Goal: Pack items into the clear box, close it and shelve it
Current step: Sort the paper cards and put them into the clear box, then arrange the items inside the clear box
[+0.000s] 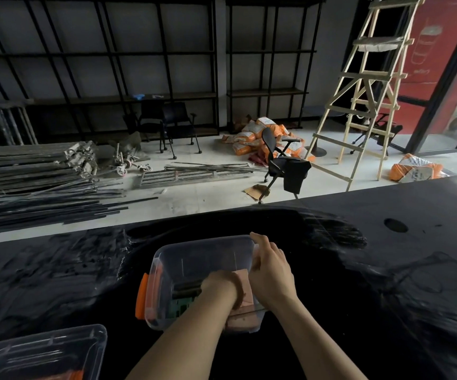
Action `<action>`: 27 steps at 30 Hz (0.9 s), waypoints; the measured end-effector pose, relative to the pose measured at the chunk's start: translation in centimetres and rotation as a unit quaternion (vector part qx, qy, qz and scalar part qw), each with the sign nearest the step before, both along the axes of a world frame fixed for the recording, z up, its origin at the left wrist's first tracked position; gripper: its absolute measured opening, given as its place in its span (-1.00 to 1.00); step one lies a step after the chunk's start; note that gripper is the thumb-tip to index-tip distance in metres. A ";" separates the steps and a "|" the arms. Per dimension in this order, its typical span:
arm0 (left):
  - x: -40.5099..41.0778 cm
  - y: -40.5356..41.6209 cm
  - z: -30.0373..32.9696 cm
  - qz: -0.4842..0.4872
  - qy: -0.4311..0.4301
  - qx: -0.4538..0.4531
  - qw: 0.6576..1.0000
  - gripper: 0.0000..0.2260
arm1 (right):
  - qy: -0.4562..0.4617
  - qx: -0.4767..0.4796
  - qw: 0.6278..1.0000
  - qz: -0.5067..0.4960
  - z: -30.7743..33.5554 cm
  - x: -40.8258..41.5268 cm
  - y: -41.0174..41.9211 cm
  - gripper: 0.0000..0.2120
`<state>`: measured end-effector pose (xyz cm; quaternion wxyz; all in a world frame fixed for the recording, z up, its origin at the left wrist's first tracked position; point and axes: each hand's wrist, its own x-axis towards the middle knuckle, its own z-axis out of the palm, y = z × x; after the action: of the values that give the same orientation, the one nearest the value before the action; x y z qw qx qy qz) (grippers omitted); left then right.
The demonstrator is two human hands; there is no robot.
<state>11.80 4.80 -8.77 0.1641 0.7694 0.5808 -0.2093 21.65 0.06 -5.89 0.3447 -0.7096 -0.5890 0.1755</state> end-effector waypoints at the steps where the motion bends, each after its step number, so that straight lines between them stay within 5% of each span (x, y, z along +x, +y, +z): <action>1: 0.1 0.1 0.2 -0.025 0.041 0.003 0.999 -0.63 | 0.002 -0.002 1.000 0.001 0.1 0.0 -0.1 -0.41; 4: 0.0 -0.4 0.4 -0.012 0.054 0.044 0.998 -0.70 | 0.009 -0.007 1.000 0.007 0.5 -0.1 -0.3 -0.38; 10: -0.9 -0.4 2.5 -0.053 -0.089 0.152 0.983 -0.83 | 0.007 -0.014 1.000 0.005 0.5 0.0 -0.2 -0.37; 16: -1.6 -0.1 2.6 -0.148 -0.060 0.023 0.987 -0.66 | 0.015 -0.017 1.000 0.006 0.5 -0.1 -0.3 -0.34; 27: -2.5 0.5 2.0 -0.172 -0.014 -0.013 0.985 -0.57 | -0.006 -0.016 1.000 0.003 0.7 -0.2 -0.5 -0.35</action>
<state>9.25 5.32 -6.80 0.1436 0.8585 0.4347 -0.2310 21.45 -0.44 -5.14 0.3291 -0.7146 -0.5899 0.1818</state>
